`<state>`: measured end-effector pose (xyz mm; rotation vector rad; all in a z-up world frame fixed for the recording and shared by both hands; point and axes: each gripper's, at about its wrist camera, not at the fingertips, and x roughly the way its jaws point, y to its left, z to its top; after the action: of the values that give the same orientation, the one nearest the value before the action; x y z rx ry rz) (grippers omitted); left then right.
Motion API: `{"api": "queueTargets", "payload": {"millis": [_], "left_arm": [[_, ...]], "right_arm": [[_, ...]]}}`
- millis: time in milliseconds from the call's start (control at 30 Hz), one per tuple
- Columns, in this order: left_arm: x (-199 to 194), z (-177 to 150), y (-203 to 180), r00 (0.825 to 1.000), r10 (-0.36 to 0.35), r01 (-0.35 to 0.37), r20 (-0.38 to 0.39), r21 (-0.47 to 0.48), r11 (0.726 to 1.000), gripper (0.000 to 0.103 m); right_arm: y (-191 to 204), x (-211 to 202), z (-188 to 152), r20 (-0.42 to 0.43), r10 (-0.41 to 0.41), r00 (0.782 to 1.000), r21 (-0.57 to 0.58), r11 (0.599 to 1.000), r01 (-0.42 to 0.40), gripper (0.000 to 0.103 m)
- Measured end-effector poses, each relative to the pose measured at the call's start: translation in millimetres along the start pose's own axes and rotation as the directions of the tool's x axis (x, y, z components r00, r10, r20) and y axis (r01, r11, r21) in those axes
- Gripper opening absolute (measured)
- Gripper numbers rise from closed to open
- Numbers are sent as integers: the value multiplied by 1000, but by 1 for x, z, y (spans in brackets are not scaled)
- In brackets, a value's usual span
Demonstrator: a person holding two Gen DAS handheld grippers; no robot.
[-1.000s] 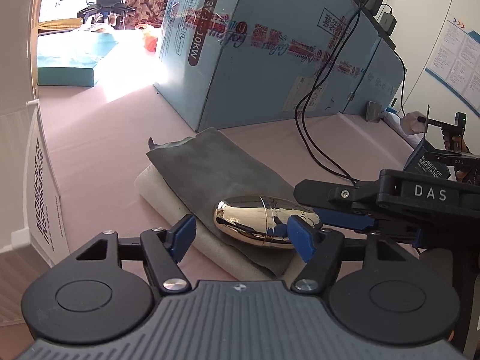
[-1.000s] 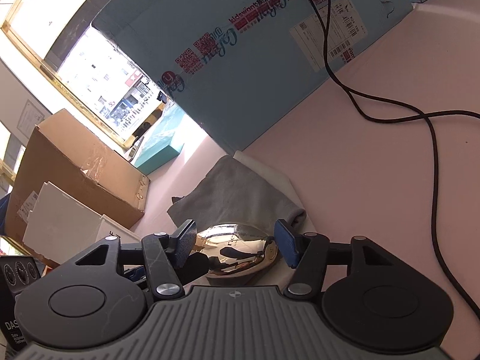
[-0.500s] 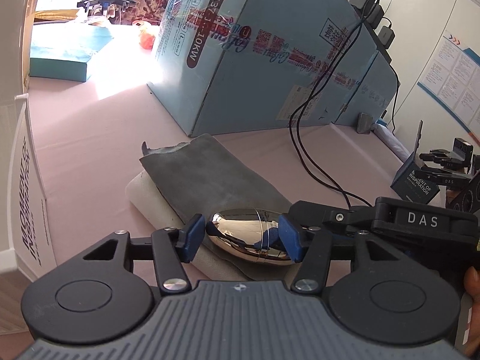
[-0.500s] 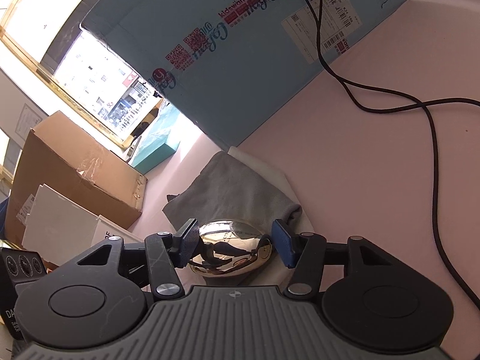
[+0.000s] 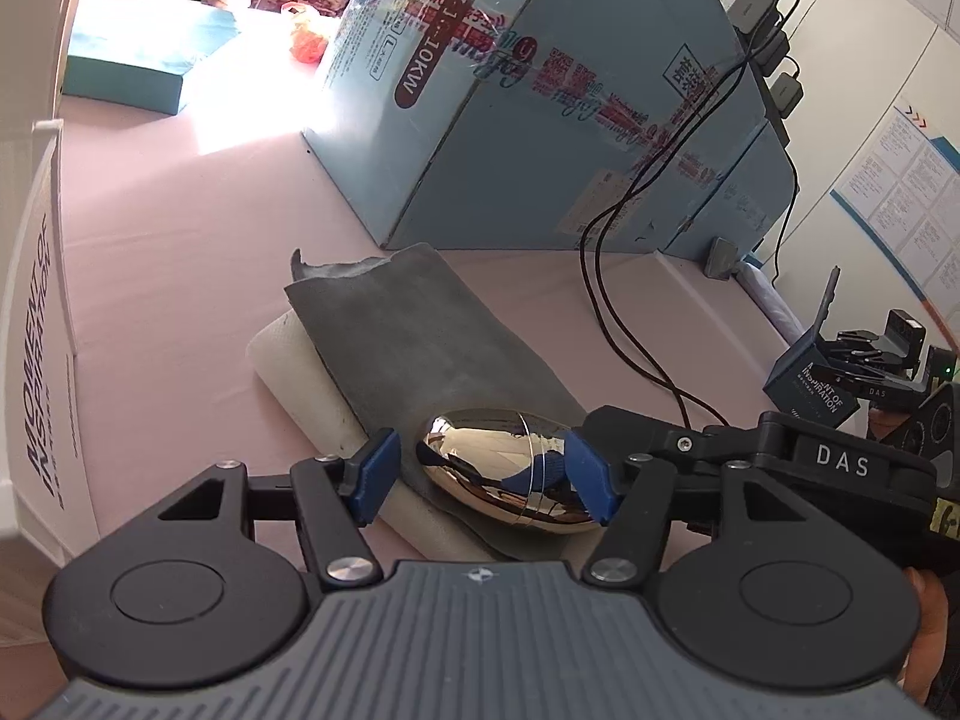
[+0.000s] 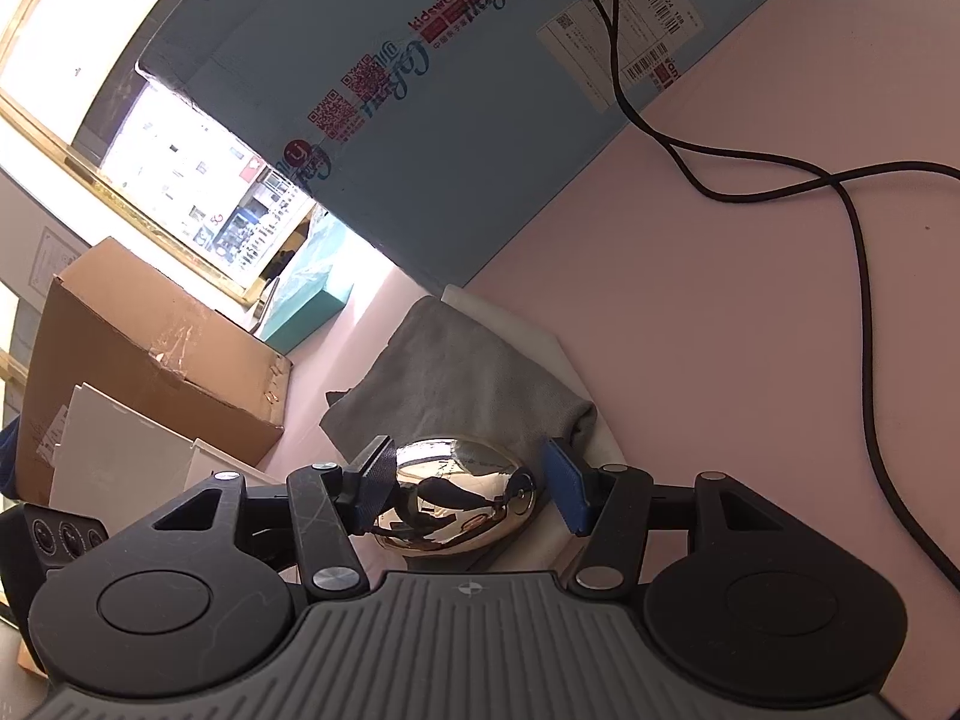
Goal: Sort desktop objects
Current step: 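Close the right tool on the gold egg while the left tool also clamps it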
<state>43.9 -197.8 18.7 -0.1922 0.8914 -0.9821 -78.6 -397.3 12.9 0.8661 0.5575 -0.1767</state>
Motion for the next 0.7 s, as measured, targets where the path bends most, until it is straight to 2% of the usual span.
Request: {"api": "queueTargets", "payload": {"millis": [100,200,300,467,700], "left_arm": [[1,0,5,1000,-30,30,-8,-31,999,51],[0,-1,2,1000,-29,29,-5,-18,999,51],[-2,-2,-1,1000,-24,24,3,-5,1000,51],[-3,-1,1,999,-33,33,2,-24,999,52],[-14,0,-8,999,-23,22,37,5,1000,53]], "right_arm": [[-3,0,-1,2,21,1000,17,1000,-21,50],[-2,-1,-1,7,7,1000,19,1000,-7,40],[-4,-2,0,14,4,1000,29,1000,-4,38],[-6,-5,1,22,12,1000,38,999,-13,36],[-1,-12,2,47,38,998,22,999,-39,36]]}}
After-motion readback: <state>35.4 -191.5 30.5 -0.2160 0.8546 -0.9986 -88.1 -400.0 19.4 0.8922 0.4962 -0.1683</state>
